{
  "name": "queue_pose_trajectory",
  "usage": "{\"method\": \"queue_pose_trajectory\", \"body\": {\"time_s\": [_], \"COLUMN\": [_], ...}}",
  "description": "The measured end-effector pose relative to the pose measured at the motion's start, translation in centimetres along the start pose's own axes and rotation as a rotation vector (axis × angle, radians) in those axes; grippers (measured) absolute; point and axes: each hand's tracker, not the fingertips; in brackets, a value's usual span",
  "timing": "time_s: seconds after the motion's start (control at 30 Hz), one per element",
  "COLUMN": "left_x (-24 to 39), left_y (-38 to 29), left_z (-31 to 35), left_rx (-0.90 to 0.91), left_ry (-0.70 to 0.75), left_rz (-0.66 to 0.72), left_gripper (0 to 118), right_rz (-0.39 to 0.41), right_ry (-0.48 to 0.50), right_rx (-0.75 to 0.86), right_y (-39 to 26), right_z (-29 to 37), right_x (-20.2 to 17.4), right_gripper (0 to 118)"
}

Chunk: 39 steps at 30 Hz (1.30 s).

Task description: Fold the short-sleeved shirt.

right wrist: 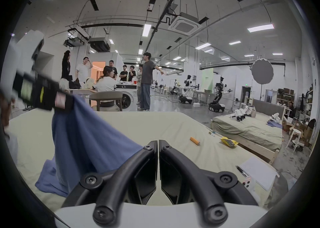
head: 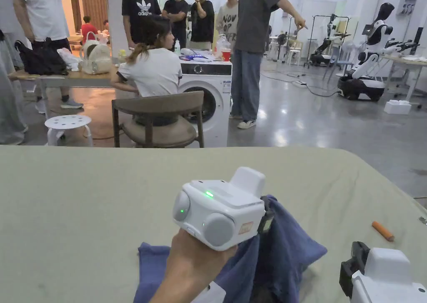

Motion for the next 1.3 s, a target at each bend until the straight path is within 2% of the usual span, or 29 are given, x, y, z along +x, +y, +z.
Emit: {"method": "queue_pose_trajectory", "body": {"time_s": [0.07, 0.17, 0.2, 0.23, 0.27, 0.3, 0.33, 0.4, 0.53, 0.6, 0.63, 0.77, 0.8, 0.87, 1.03, 1.3], "left_x": [0.7, 0.5, 0.4, 0.2, -0.2, -0.1, -0.5, -1.6, -4.6, -5.9, -6.4, -7.7, -8.0, -8.1, -9.2, -14.6], "left_y": [-2.3, -4.9, -5.4, -5.9, -6.3, -6.5, -6.9, -7.6, -9.5, -10.6, -11.2, -13.4, -13.9, -14.7, -15.6, -17.8], "left_z": [-1.6, -2.1, -1.8, -1.5, -0.8, 0.8, 1.9, 4.3, 8.7, 10.5, 11.6, 14.9, 15.5, 16.5, 17.3, 12.5], "left_rx": [-0.051, -0.07, -0.061, -0.055, -0.042, 0.002, 0.045, 0.123, 0.227, 0.252, 0.266, 0.3, 0.303, 0.311, 0.262, -0.01], "left_ry": [-0.013, -0.032, -0.026, -0.011, 0.012, 0.029, 0.036, 0.063, 0.231, 0.319, 0.369, 0.5, 0.525, 0.587, 0.598, 0.441], "left_rz": [0.018, 0.082, 0.087, 0.093, 0.095, 0.097, 0.101, 0.117, 0.162, 0.173, 0.181, 0.193, 0.191, 0.196, 0.233, 0.476], "left_gripper": [0, 14, 22, 38, 66, 79, 84, 84, 83, 75, 67, 4, 0, 0, 0, 0], "right_rz": [-0.005, -0.005, -0.004, 0.0, 0.004, 0.007, 0.008, 0.003, 0.005, 0.011, 0.011, 0.026, 0.028, 0.024, 0.02, 0.031], "right_ry": [-0.007, -0.009, -0.003, 0.007, 0.014, 0.022, 0.031, 0.053, 0.108, 0.131, 0.147, 0.176, 0.183, 0.197, 0.225, 0.234], "right_rx": [-0.014, -0.03, -0.037, -0.041, -0.044, -0.044, -0.042, -0.035, -0.003, 0.016, 0.027, 0.071, 0.079, 0.102, 0.098, 0.065], "right_y": [-0.3, -0.9, -1.0, -1.1, -1.1, -1.1, -1.1, -0.8, 0.3, 0.8, 1.1, 1.9, 2.0, 2.1, 2.8, 2.7], "right_z": [0.1, 0.0, 0.0, 0.0, -0.1, -0.1, -0.1, -0.2, -0.3, -0.4, -0.3, -0.2, -0.2, 0.1, 0.0, -0.9], "right_x": [0.6, 0.9, 0.9, 0.7, 0.4, 0.1, -0.3, -1.2, -3.6, -4.9, -5.5, -7.7, -8.2, -9.0, -10.3, -9.6], "right_gripper": [0, 0, 0, 0, 0, 0, 0, 0, 0, 0, 0, 0, 0, 0, 0, 0]}}
